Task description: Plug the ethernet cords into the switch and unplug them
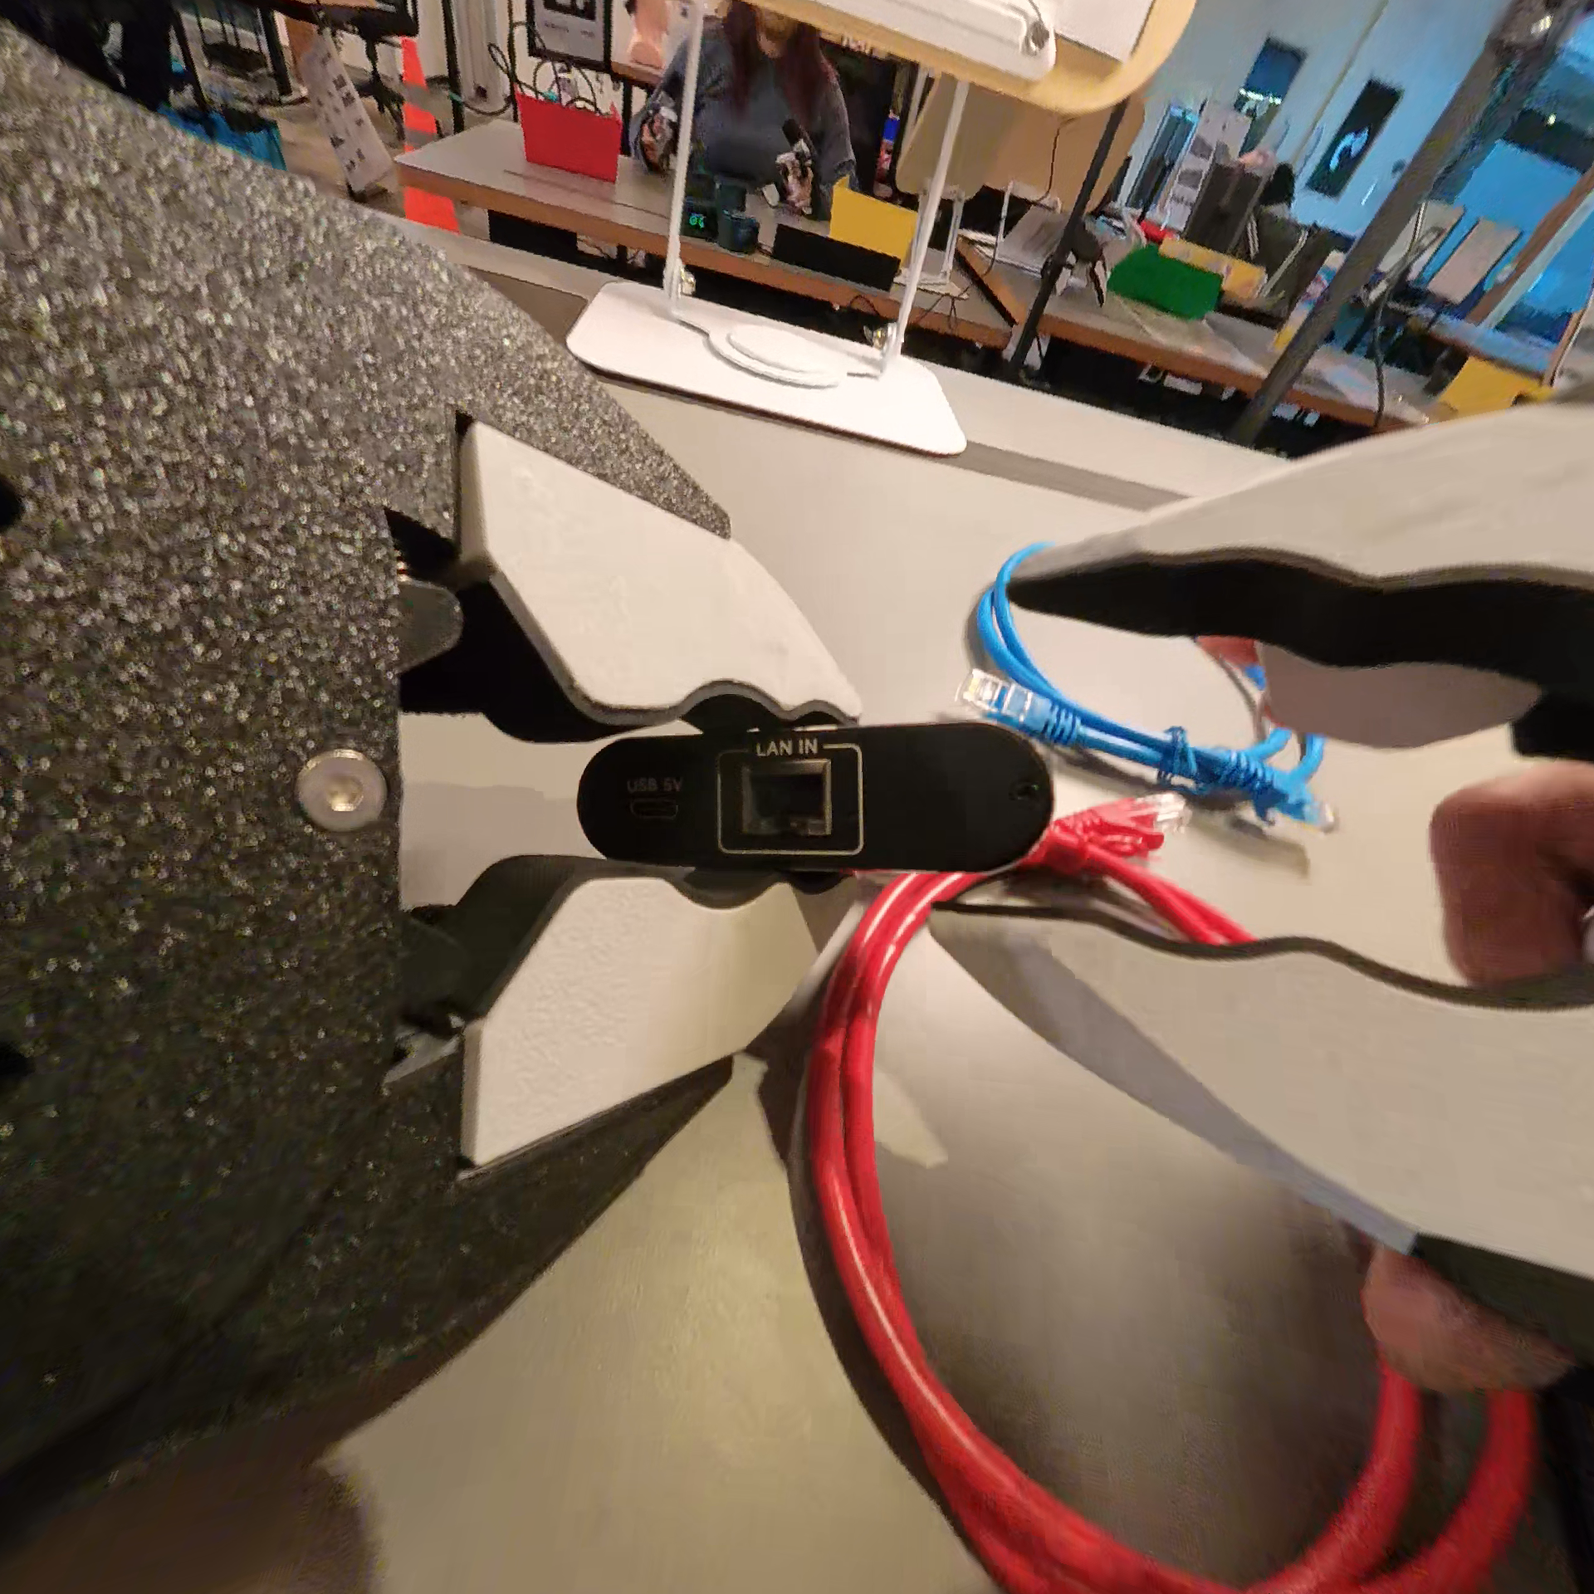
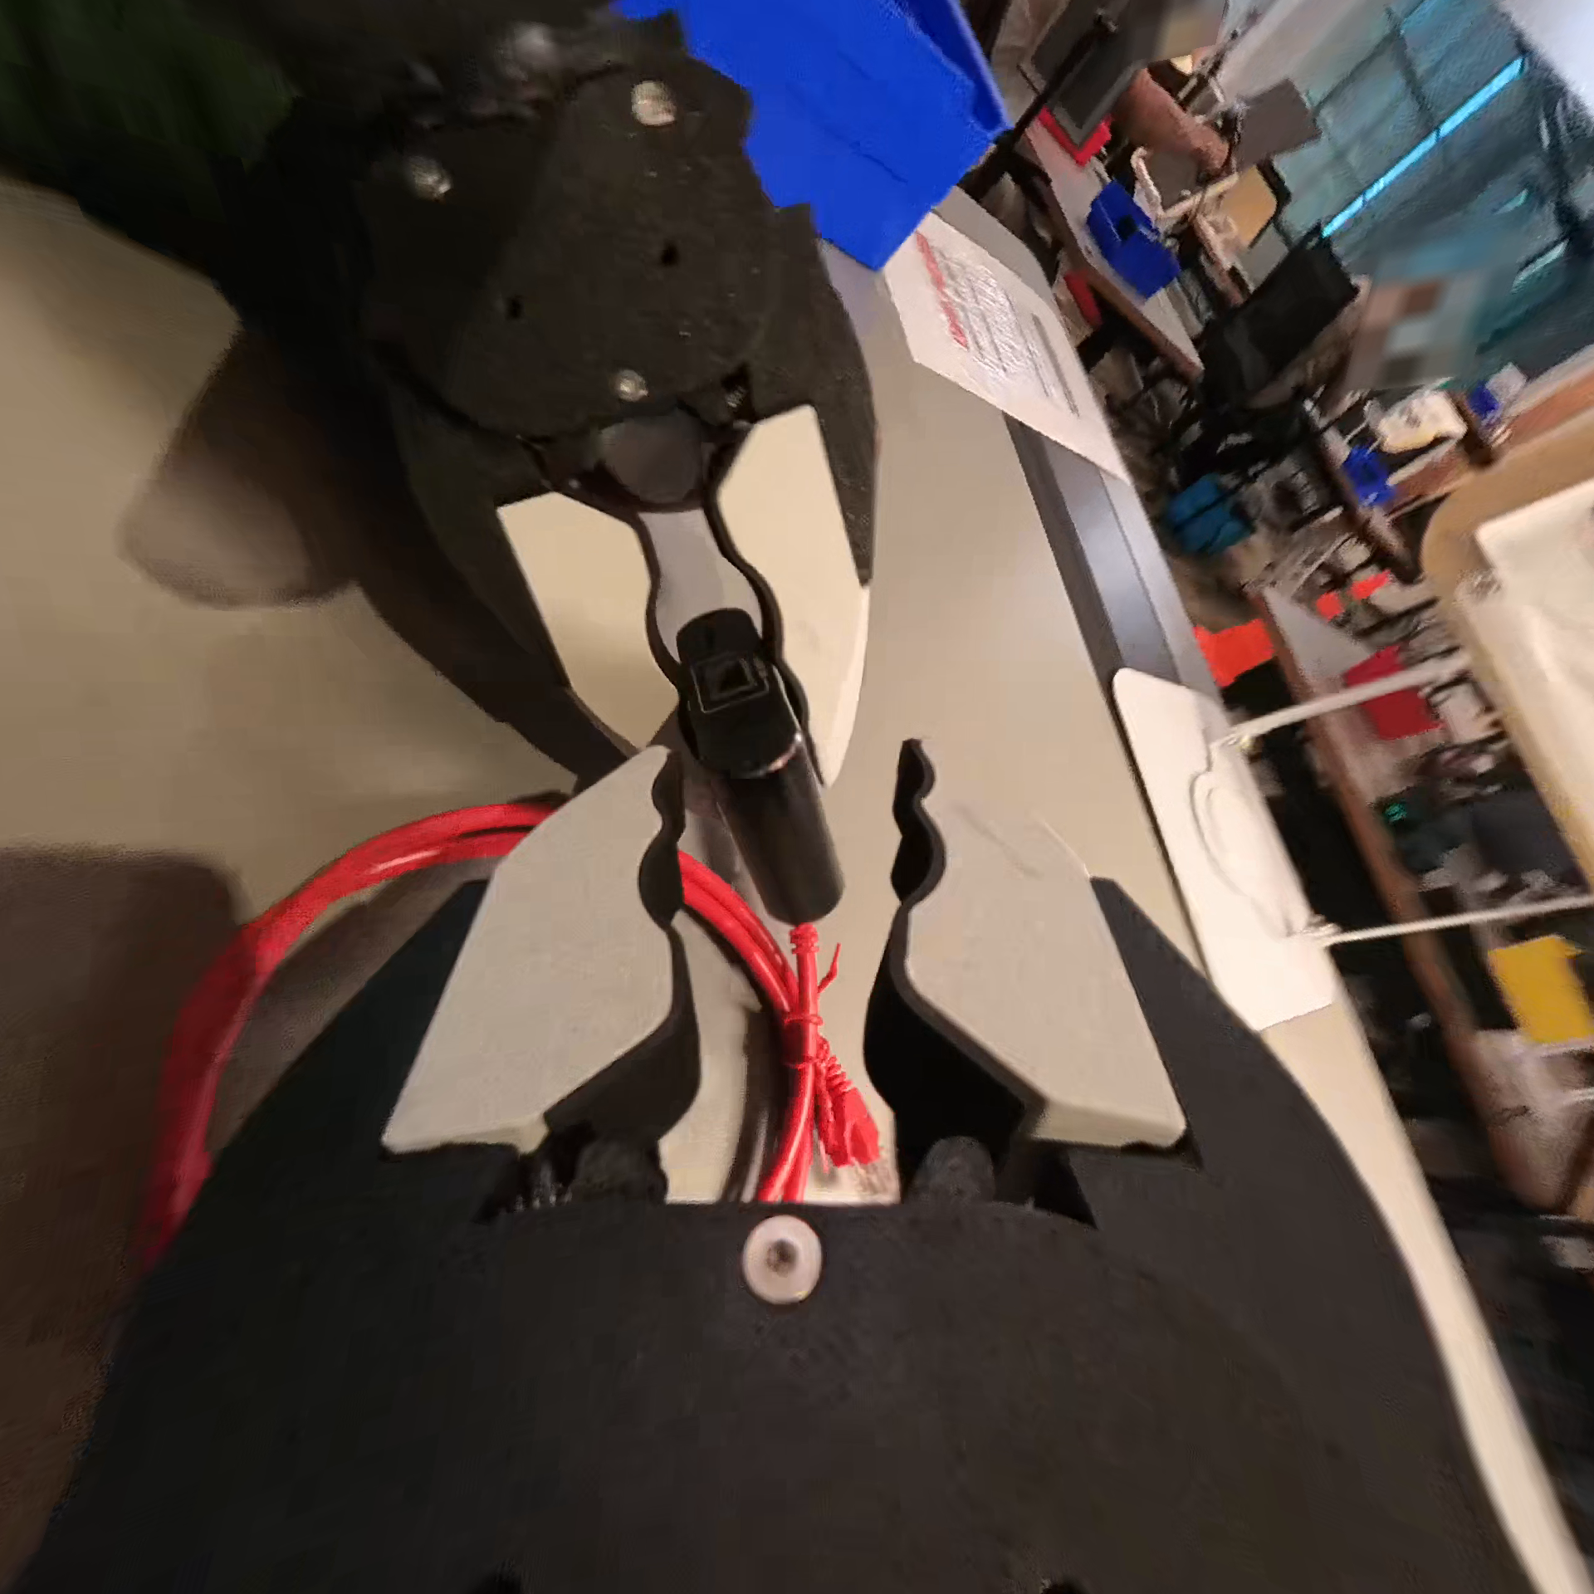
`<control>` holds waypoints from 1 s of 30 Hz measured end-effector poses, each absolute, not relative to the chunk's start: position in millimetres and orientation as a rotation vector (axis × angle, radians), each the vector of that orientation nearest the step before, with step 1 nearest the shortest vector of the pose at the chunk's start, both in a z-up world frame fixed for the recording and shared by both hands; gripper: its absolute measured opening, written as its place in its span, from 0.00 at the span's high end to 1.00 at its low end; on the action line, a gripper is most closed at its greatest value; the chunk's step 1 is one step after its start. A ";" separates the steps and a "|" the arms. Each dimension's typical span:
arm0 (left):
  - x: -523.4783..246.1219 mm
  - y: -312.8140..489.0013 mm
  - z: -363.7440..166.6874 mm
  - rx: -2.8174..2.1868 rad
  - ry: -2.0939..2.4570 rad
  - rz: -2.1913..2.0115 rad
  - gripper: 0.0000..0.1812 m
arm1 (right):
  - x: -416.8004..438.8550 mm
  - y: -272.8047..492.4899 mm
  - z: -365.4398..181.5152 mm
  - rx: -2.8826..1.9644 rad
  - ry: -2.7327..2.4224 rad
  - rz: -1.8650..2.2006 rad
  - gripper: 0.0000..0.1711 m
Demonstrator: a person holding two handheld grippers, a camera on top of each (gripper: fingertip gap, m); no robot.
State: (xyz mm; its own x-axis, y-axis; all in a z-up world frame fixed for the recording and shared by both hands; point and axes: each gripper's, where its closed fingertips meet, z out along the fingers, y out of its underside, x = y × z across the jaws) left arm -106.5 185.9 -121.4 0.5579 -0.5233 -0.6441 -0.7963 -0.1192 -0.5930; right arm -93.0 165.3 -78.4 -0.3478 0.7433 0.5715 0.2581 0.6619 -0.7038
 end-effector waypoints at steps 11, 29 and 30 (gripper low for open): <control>-95.8 179.5 -112.6 -1.656 1.137 0.330 0.85 | -89.8 158.3 -89.9 -0.624 -2.036 0.350 0.86; -147.1 198.1 -106.1 -1.753 0.803 0.319 0.88 | 123.8 426.7 17.4 -1.518 -1.586 -0.044 0.86; -146.9 198.3 -107.1 -1.755 0.808 0.326 0.88 | 141.4 448.5 11.4 -1.609 -1.560 -0.043 0.86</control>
State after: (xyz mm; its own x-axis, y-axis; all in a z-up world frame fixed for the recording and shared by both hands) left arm -146.9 198.3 -107.1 0.7271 -0.3555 -0.5874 -0.6637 -0.1448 -0.7339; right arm 141.4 448.5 11.4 0.2141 0.7952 0.5673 0.8250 0.1638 -0.5409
